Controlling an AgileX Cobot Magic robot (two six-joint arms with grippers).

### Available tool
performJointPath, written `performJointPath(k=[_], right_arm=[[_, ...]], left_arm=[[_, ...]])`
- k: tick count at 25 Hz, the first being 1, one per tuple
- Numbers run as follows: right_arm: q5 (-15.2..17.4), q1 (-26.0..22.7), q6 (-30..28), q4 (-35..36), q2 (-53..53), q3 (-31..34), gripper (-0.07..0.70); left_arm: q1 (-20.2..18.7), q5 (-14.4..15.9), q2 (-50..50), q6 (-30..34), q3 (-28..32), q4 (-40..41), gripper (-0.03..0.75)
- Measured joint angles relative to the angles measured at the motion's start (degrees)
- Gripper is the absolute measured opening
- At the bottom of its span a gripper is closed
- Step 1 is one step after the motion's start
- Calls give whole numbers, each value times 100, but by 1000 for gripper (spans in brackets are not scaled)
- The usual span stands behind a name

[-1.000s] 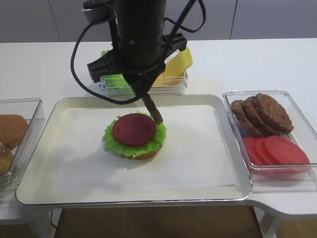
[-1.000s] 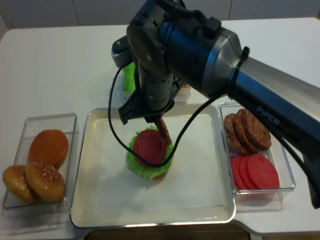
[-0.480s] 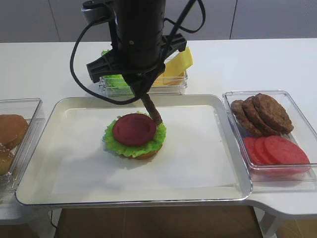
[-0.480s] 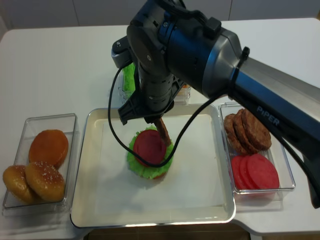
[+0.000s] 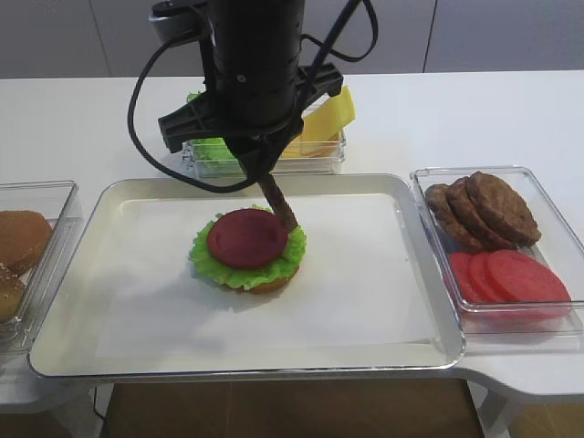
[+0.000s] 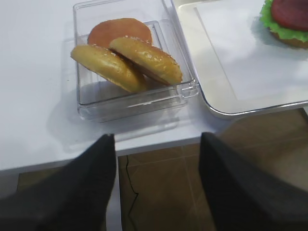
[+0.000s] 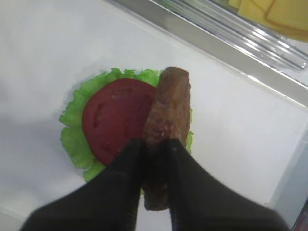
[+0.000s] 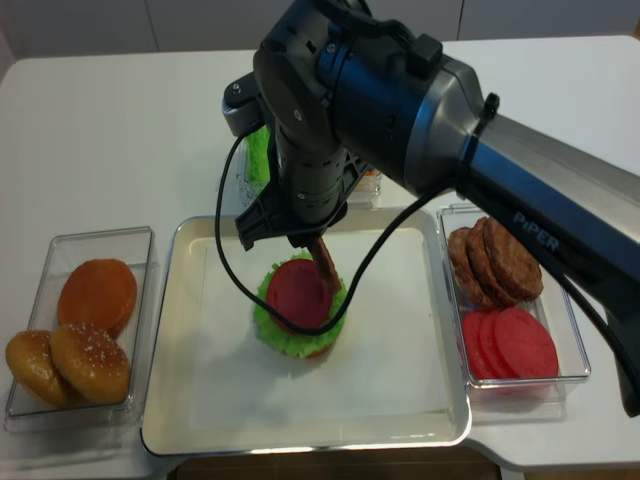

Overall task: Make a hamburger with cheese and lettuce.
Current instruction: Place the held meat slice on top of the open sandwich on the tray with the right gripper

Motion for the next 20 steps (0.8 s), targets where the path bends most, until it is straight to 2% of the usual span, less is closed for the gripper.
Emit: performJointPath(k=[20], right_arm=[[0,0,0,34,0,0,139]], left_arm=[[0,0,0,0,0,0,414]])
